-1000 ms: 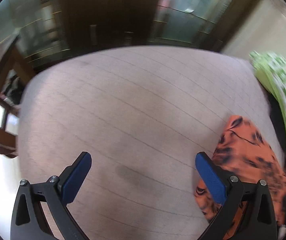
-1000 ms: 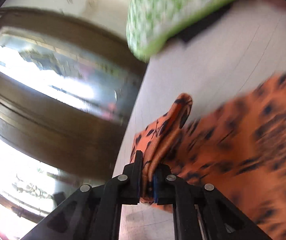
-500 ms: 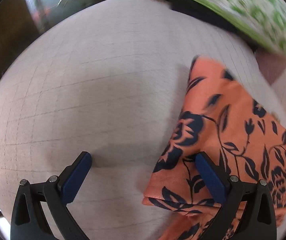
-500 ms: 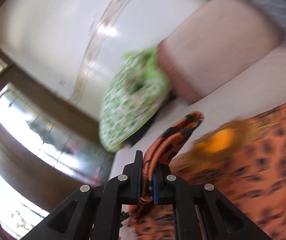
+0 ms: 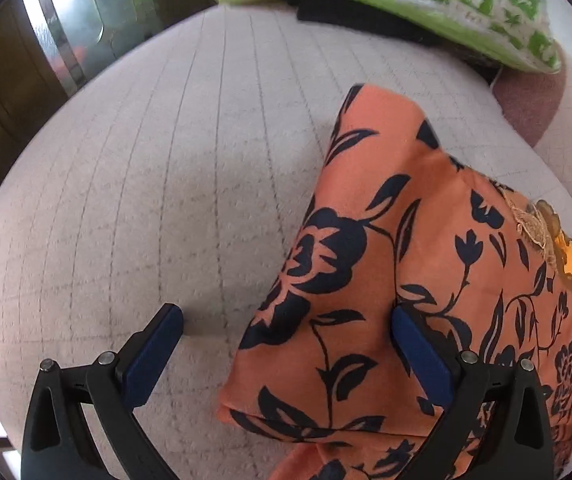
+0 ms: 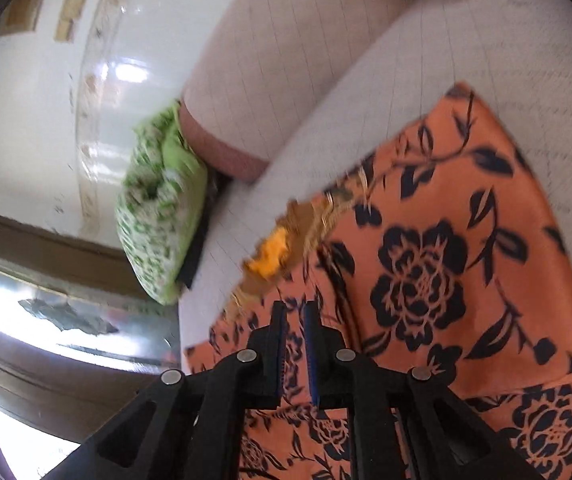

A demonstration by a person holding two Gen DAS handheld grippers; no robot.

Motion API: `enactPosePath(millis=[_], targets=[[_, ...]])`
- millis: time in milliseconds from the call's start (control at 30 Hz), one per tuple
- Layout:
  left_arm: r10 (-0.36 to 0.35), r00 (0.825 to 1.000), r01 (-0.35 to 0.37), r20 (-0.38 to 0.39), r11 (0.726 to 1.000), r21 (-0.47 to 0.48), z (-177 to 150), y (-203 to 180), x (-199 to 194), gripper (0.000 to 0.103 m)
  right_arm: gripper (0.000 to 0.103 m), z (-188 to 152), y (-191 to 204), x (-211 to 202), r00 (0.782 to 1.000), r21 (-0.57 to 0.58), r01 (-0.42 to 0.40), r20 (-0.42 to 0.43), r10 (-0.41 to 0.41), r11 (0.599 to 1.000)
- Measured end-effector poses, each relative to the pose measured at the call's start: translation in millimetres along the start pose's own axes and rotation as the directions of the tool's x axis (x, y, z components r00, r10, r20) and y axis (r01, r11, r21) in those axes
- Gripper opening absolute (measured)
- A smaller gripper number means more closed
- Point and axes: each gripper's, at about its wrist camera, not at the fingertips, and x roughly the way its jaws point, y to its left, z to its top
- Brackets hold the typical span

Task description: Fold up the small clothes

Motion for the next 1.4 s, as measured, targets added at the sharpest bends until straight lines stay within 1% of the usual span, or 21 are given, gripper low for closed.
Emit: enactPosePath(millis=[67,100,133,167,233,333,400,433,467,500,533,600,667,733,800,933,1033,1167,1267,1333,1400], targets=[[-0.003,1.0,0.003,-0.003,1.0,0.007,-4,0,-2,0.103,0.028,-5,-4,13,0.998,0.018,0.041,-0.044,-0.04,0.999],[-0.009,1.0,0.009,-0.008,1.0,0.006,-6,1,-3,0.103,0.042,-7,-7,19,0.998,0.022,0.05,-0.05,-0.049,0.998],[-0.012,1.0,0.012,-0.013,1.0,0.005,-1,-1,-1,0.103,0.064,-6,-8,27,0.998,0.023,0.053,-0.04,-0.052,0.998],[-0.014,1.0,0.014,-0.021,1.0,0.005,1,-1,-4,0.103,0.07,-6,-8,28,0.998,0.02,0.06,-0.016,-0.059,0.998],[0.005,1.0,-0.005,0.002,1.0,0.015,11,12,-17,0.103,0.071,-5,-5,30,0.998,0.007,0.069,0.0,-0.069,0.998],[0.087,0.993,-0.09,0.085,0.996,0.022,20,32,-34,0.103,0.07,-5,5,52,0.996,-0.055,0.078,-0.045,-0.081,0.995],[0.124,0.989,-0.125,0.086,0.992,0.008,23,43,-35,0.103,0.065,-9,16,59,0.989,-0.136,0.135,-0.05,-0.143,0.982],[0.14,0.988,-0.14,0.069,0.99,-0.005,24,50,-31,0.103,0.056,-12,25,63,0.977,-0.188,0.197,-0.042,-0.208,0.962],[0.143,0.988,-0.143,0.049,0.99,-0.015,24,54,-26,0.103,0.048,-13,30,66,0.97,-0.213,0.226,-0.04,-0.239,0.951],[0.128,0.992,-0.127,0.021,0.992,-0.024,23,58,-20,0.103,0.02,-13,32,68,0.971,-0.216,0.213,-0.063,-0.231,0.953],[0.104,0.995,-0.104,0.0,0.994,-0.027,22,59,-17,0.103,0.012,-14,32,70,0.973,-0.205,0.191,-0.087,-0.212,0.96],[0.063,0.998,-0.063,-0.019,0.998,-0.022,22,58,-12,0.1,0.012,-17,42,65,0.975,-0.232,0.193,-0.061,-0.212,0.954],[0.017,1.0,-0.018,-0.027,0.999,-0.035,23,58,-14,0.091,0.011,-20,57,50,0.985,-0.266,0.164,-0.011,-0.173,0.95],[-0.042,0.999,0.041,-0.013,0.997,-0.071,25,59,-21,0.091,0.011,-21,72,29,0.991,-0.286,0.133,0.044,-0.125,0.949],[-0.058,0.998,0.059,0.01,0.995,-0.076,26,61,-28,0.091,0.01,-19,82,9,0.989,-0.305,0.133,0.1,-0.107,0.943],[-0.083,0.996,0.085,0.042,0.996,-0.039,26,57,-41,0.091,0.01,-7,94,-38,0.968,-0.313,0.162,0.237,-0.088,0.936],[-0.104,0.994,0.102,0.035,0.994,0.04,19,34,-41,0.091,0.01,8,83,-62,0.942,-0.28,0.22,0.311,-0.129,0.934],[-0.034,0.997,0.02,0.065,0.98,0.197,5,-3,-40,0.091,0.01,24,45,-58,0.939,-0.185,0.25,0.288,-0.19,0.95],[0.022,0.997,-0.042,0.08,0.963,0.266,-1,-20,-34,0.091,0.01,30,7,-43,0.933,-0.13,0.298,0.249,-0.26,0.946],[0.054,0.995,-0.074,0.078,0.958,0.276,-1,-21,-28,0.091,0.014,35,-21,-29,0.935,-0.053,0.313,0.193,-0.298,0.948],[0.044,0.997,-0.06,0.067,0.965,0.256,0,-20,-27,0.091,0.015,39,-45,-21,0.944,0.033,0.306,0.12,-0.308,0.951]])
